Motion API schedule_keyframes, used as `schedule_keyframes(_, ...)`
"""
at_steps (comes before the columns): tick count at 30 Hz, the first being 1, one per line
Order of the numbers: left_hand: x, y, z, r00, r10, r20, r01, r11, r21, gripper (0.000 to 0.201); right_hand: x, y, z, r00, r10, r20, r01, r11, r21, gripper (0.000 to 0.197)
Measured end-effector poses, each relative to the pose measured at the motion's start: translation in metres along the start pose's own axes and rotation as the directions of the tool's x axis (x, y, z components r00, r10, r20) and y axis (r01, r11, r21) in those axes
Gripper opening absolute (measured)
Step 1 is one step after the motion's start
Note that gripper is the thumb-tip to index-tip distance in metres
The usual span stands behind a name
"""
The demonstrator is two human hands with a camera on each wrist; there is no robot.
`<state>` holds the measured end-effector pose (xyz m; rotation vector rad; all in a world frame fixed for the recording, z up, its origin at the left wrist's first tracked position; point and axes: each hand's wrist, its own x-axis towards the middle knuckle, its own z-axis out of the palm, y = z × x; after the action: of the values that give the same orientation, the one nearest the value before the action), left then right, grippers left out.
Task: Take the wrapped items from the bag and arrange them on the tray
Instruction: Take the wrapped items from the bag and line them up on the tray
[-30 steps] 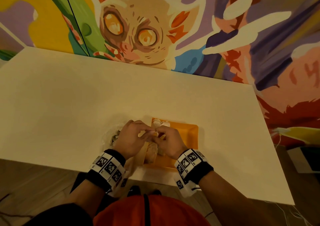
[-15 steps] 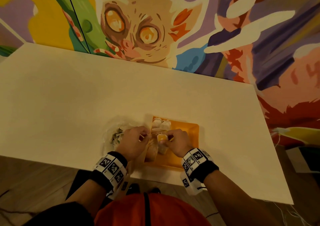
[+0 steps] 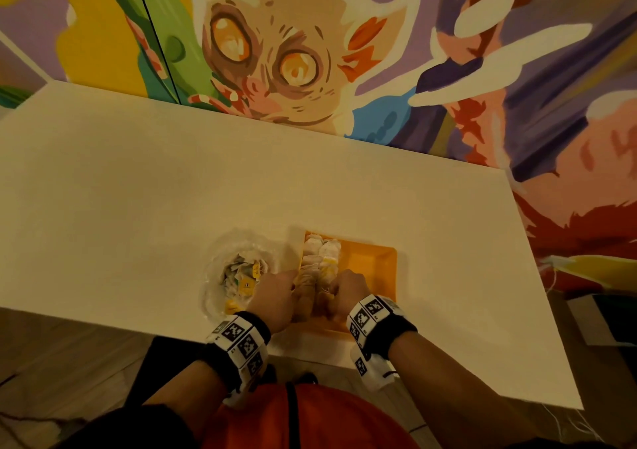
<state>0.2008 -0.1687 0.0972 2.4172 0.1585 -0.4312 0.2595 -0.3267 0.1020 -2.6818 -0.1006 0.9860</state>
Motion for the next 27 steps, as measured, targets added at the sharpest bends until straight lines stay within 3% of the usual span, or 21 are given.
schedule_keyframes(6, 0.000, 0.001, 0.001, 0.999, 0.043, 0.030, -0.043, 0.999, -0.001, 0.031, 0.011, -0.013, 0.006, 0.996, 0.068, -0.055, -0.070, 0.997, -0.031, 0.027)
schedule_keyframes(10, 0.000, 0.001, 0.000, 0.999, 0.018, 0.046, -0.016, 0.999, -0.035, 0.048, 0.016, -0.013, 0.009, 0.996, 0.050, -0.077, -0.053, 0.998, -0.029, 0.008)
schedule_keyframes(13, 0.003, -0.005, 0.004, 0.998, 0.001, 0.055, 0.001, 0.999, -0.051, 0.049, 0.021, -0.008, 0.012, 0.993, 0.062, -0.099, -0.060, 0.998, 0.023, 0.019)
schedule_keyframes(19, 0.000, 0.001, 0.002, 0.999, -0.007, 0.037, 0.010, 0.995, -0.100, 0.055, 0.021, 0.002, 0.011, 0.984, 0.146, -0.105, -0.134, 0.985, 0.109, 0.068)
schedule_keyframes(24, 0.000, 0.005, 0.000, 1.000, 0.004, 0.031, -0.001, 0.995, -0.103, 0.075, 0.024, 0.001, 0.009, 0.989, 0.118, -0.092, -0.109, 0.989, 0.098, 0.060)
schedule_keyframes(27, 0.001, 0.004, 0.001, 1.000, 0.004, 0.024, -0.002, 0.995, -0.098, 0.075, 0.024, -0.002, 0.007, 0.989, 0.108, -0.100, -0.101, 0.992, 0.081, 0.053)
